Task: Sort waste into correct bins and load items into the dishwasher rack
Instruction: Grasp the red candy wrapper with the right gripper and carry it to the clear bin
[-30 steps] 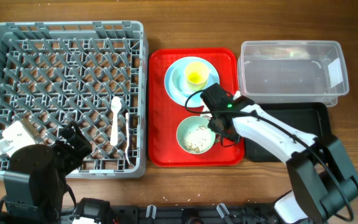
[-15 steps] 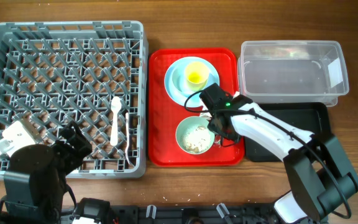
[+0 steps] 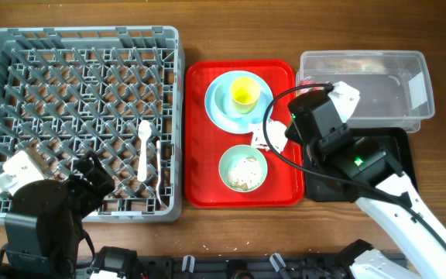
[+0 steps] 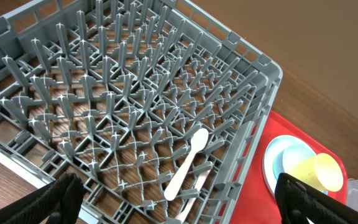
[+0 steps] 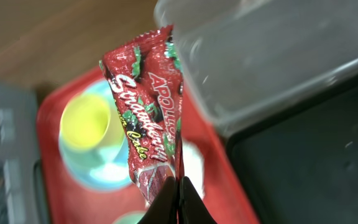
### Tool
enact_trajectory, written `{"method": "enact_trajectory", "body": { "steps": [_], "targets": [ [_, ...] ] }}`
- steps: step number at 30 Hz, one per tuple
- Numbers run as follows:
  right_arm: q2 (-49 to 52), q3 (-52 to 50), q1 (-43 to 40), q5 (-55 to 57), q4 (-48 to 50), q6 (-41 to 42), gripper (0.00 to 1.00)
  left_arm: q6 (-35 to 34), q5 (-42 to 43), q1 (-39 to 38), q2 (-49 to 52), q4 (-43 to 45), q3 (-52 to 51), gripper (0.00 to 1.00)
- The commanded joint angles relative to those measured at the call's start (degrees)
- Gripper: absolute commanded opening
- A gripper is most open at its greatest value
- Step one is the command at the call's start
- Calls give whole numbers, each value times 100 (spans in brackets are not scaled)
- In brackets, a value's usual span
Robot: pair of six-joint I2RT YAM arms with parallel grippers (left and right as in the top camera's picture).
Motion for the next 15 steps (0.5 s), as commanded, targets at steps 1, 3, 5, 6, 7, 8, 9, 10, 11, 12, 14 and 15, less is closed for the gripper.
{"method": "enact_trajectory", "body": {
  "steps": [1, 3, 5, 6, 7, 8, 9, 10, 11, 12, 14, 15],
  "targets": [
    [52, 81, -20, 1419, 83, 337, 4, -66, -98, 24, -13, 15, 24, 100],
    [160, 79, -92, 1803, 192, 673, 4, -68, -98, 24, -13, 15, 24, 100],
    [385, 52, -330, 2118, 426, 844, 4, -66, -98, 24, -13, 15, 24, 100],
    [557, 48, -525, 2186, 533, 841, 4, -68, -98, 24, -13, 15, 24, 100],
    [730, 48, -717, 2197, 629, 844, 4, -68, -98, 24, -13, 15, 24, 100],
    [929, 48, -916, 2190, 739, 841, 4, -66, -98, 24, -13, 15, 24, 100],
    [1113, 48, -1073, 2177, 826, 844, 4, -66, -98, 24, -13, 15, 24, 100],
    [1403, 48, -1300, 2173, 962, 846, 4, -68, -98, 24, -13, 15, 24, 100],
    [1668, 48, -1480, 2166, 1102, 841, 4, -66, -98, 24, -13, 15, 24, 100],
    [1867, 48, -1606, 2114, 1209, 817, 5, -68, -98, 24, -13, 15, 24, 100],
    [2273, 48, -1912, 1845, 1340, 527, 70, -68, -98, 24, -13, 15, 24, 100],
    [2304, 48, -1989, 1805, 1351, 361, 94, -66, -98, 24, -13, 15, 24, 100]
  ]
}}
